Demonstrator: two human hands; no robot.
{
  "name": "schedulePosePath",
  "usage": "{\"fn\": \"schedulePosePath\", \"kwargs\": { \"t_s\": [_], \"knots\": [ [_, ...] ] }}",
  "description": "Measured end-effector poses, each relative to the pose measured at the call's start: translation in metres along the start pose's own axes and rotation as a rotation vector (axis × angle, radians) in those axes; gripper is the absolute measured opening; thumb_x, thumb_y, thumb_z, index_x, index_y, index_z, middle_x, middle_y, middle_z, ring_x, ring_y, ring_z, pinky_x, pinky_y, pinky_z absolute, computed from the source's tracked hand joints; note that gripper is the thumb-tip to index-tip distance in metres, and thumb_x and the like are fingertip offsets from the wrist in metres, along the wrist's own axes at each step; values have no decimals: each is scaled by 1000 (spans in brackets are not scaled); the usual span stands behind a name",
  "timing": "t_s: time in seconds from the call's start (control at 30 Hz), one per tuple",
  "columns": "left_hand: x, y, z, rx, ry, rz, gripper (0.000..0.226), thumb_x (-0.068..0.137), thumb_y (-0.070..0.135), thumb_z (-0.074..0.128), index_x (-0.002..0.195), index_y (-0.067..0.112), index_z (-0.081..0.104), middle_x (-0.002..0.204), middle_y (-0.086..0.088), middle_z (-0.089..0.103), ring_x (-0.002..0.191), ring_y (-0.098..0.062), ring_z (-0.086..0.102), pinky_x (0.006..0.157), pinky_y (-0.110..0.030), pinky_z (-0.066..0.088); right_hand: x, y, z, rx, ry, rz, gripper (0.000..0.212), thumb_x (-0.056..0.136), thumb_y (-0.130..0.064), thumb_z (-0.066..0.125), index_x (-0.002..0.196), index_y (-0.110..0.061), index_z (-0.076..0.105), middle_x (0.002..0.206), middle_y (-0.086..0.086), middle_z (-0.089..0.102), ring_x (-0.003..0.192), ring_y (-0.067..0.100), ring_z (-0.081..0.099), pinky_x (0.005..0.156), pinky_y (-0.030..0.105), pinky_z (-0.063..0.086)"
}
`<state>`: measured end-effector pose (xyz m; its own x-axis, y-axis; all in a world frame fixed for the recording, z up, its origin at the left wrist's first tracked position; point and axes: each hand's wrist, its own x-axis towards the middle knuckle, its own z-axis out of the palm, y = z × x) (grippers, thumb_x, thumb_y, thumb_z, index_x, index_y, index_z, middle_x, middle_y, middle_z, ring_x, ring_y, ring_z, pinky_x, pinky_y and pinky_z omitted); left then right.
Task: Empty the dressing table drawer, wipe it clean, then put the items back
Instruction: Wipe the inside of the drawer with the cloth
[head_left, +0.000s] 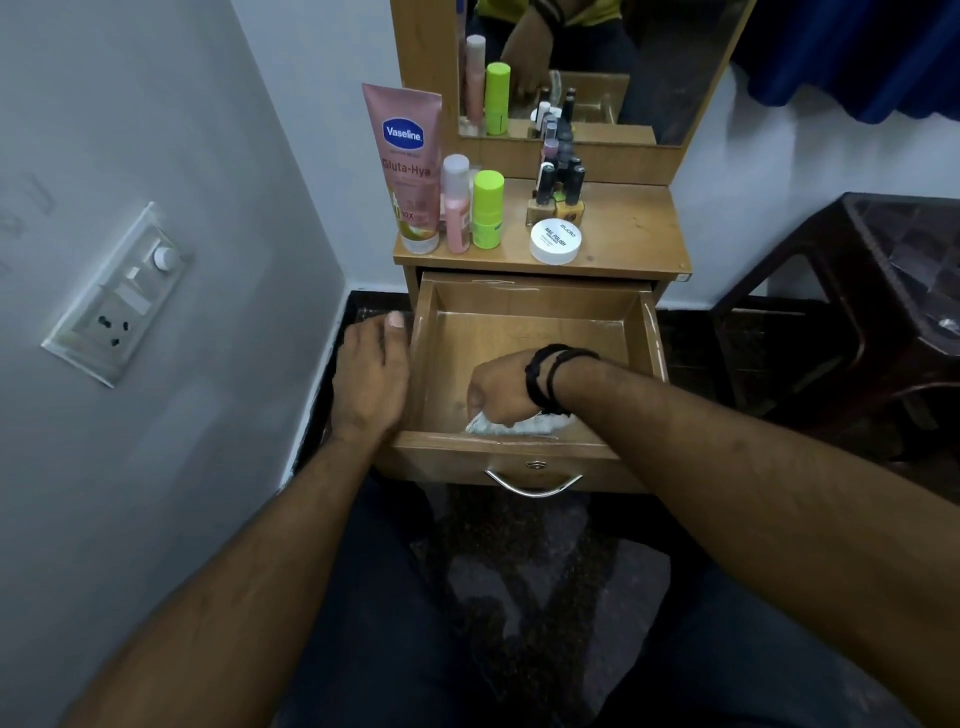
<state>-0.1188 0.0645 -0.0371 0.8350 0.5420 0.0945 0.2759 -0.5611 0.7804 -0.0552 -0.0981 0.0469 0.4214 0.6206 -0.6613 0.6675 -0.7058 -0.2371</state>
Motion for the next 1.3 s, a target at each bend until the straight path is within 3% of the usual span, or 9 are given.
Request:
{"fn": "schedulePosePath", "kwargs": {
  "t_s": [0.07, 0.2, 0.27, 0.43, 0.63, 0.83, 0.97, 1.1, 1.3],
  "knots": [
    [3, -3, -1, -145, 70, -89, 56, 102, 63, 22, 115, 22, 59, 118, -5, 58, 109, -21, 54, 102, -50, 45, 3, -18, 0, 59, 14, -53, 33, 95, -3, 47, 124, -2, 63, 122, 13, 66, 110, 28, 62, 79, 31, 50],
    [3, -1, -2, -179, 100, -82, 54, 106, 53, 25, 119, 14, 60, 120, -8, 57, 110, -19, 51, 105, -43, 42, 20, -50, 5, 236, 186, -86, 19, 95, 2, 44, 82, 0, 58, 76, 8, 55, 73, 20, 47, 54, 21, 36],
    [3, 0, -2, -137, 90, -40, 50, 107, 49, 26, 116, 13, 59, 115, -9, 57, 107, -21, 51, 102, -44, 43, 21, -51, 7, 275, 204, -102, 29, 93, 6, 42, 67, -6, 48, 66, 3, 42, 61, 16, 38, 45, 18, 27],
    [0, -3, 2, 77, 9, 69, 57, 103, 58, 19, 110, 17, 58, 114, -10, 58, 106, -27, 53, 95, -51, 46, -9, -15, 6, 327, 129, -119, 46, 86, 5, 46, 112, -22, 72, 100, -10, 67, 86, 9, 61, 70, 22, 50],
    [-3, 2, 5, 390, -129, 177, 58, 103, 57, 20, 125, 18, 58, 129, -9, 53, 119, -27, 50, 98, -54, 47, -31, 42, 8, 155, 17, 21, 49, 83, 3, 56, 109, -36, 71, 108, -10, 68, 104, 23, 64, 92, 44, 55],
    [-2, 0, 7, 432, -152, 166, 51, 105, 52, 27, 127, 17, 57, 132, -10, 52, 121, -28, 49, 98, -54, 46, -50, 65, 12, 44, -22, 110, 43, 87, 2, 49, 110, -31, 64, 113, -6, 62, 106, 21, 60, 92, 41, 53],
    [-1, 1, 6, 422, -158, 175, 55, 103, 55, 24, 126, 17, 57, 131, -10, 53, 120, -27, 50, 98, -55, 47, -68, 75, 13, -156, -168, 255, 36, 97, -7, 43, 123, -24, 60, 101, -8, 55, 93, 13, 51, 68, 23, 40],
    [-2, 1, 6, 417, -155, 167, 53, 105, 54, 25, 127, 17, 56, 133, -10, 52, 121, -28, 50, 100, -55, 46, -62, 62, 15, -157, -129, 241, 32, 100, -13, 46, 129, -19, 59, 123, 1, 60, 108, 21, 56, 80, 27, 39],
    [0, 1, 3, 349, -127, 141, 56, 104, 55, 20, 122, 16, 57, 129, -10, 53, 118, -28, 50, 98, -56, 45, -54, 64, 19, -12, -45, 203, 37, 92, -2, 49, 117, -21, 67, 112, -2, 68, 101, 18, 61, 84, 33, 51]
  ]
}}
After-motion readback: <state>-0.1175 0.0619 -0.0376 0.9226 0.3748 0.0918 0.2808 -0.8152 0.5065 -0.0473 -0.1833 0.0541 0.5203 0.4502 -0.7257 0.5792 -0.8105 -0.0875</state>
